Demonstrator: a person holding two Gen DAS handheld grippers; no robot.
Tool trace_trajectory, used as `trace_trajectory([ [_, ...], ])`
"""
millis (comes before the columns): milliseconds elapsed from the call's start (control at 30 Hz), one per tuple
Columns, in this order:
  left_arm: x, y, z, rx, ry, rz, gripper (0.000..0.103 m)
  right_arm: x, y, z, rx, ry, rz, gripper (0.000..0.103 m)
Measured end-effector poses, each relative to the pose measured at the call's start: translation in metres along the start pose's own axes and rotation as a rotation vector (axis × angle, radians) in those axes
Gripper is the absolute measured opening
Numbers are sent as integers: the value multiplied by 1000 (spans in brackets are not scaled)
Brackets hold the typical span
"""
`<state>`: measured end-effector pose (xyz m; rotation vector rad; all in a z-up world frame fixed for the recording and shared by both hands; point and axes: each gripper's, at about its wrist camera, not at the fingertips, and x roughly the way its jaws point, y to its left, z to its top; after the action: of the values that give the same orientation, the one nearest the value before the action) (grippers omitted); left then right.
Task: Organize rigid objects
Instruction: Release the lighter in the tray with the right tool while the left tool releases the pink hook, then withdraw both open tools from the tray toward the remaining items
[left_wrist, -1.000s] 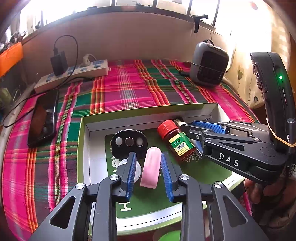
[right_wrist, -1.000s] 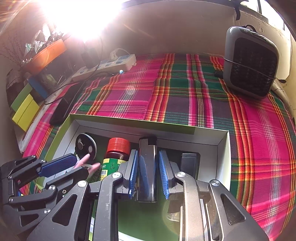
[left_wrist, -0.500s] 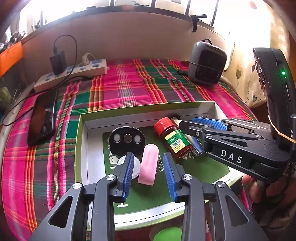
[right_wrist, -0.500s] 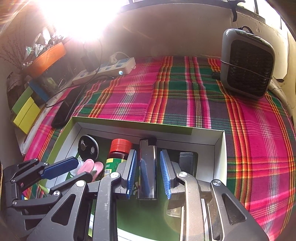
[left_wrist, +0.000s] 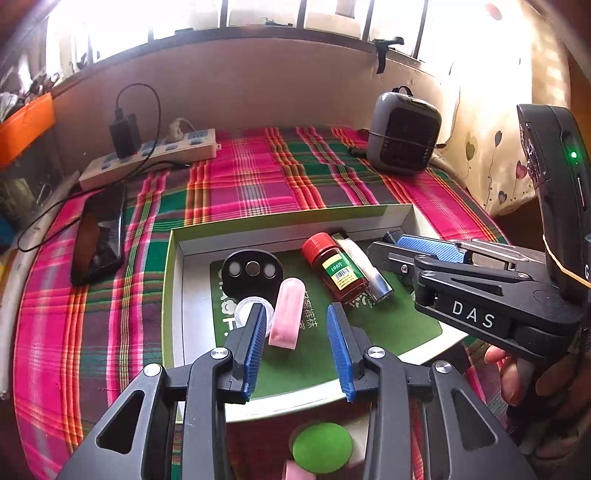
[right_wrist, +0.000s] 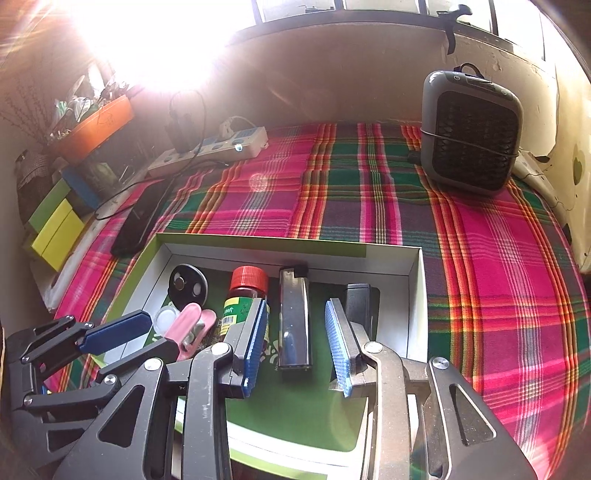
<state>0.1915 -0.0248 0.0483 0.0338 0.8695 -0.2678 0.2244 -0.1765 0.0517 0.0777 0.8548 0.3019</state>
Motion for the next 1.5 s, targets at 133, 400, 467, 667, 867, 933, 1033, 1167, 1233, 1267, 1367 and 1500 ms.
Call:
trace_trajectory([
  [133,-10,-1,-3,-5,-13,2,34,-10,0,-4,7,-15,0,34],
  [400,-34,0,-13,-19,-46,5,34,-32,-2,-18,12,-37,-13,35],
  [467,-38,1,-17,-24,-49,8,34,-38,-3,-22,18,-45,-14,35],
  [667,-48,7,-32,-48,-52,12,34,-54,-5,-35,14,-62,-25,35],
  [867,-58,17,-49,-83,-55,15,34,-70,-9,-53,-7,-87,11,35],
  [933,-61,20,-56,-93,-52,12,34,-74,-10,-60,-18,-91,23,35],
  [1033,-63,23,-67,-88,-40,10,34,-79,-12,-71,-36,-90,37,35],
  [1167,-66,28,-79,-92,-31,-12,34,-82,-14,-88,-68,-85,53,35],
  [1233,-66,29,-85,-100,-25,-14,34,-79,-15,-94,-80,-72,46,35],
  [1267,-66,30,-88,-105,-21,-15,34,-78,-17,-96,-80,-68,38,35],
  [1367,-64,31,-96,-117,-4,-18,34,-74,-21,-98,-80,-58,59,35],
  [1500,-63,29,-101,-118,3,-25,34,-66,-22,-97,-104,-41,63,35],
])
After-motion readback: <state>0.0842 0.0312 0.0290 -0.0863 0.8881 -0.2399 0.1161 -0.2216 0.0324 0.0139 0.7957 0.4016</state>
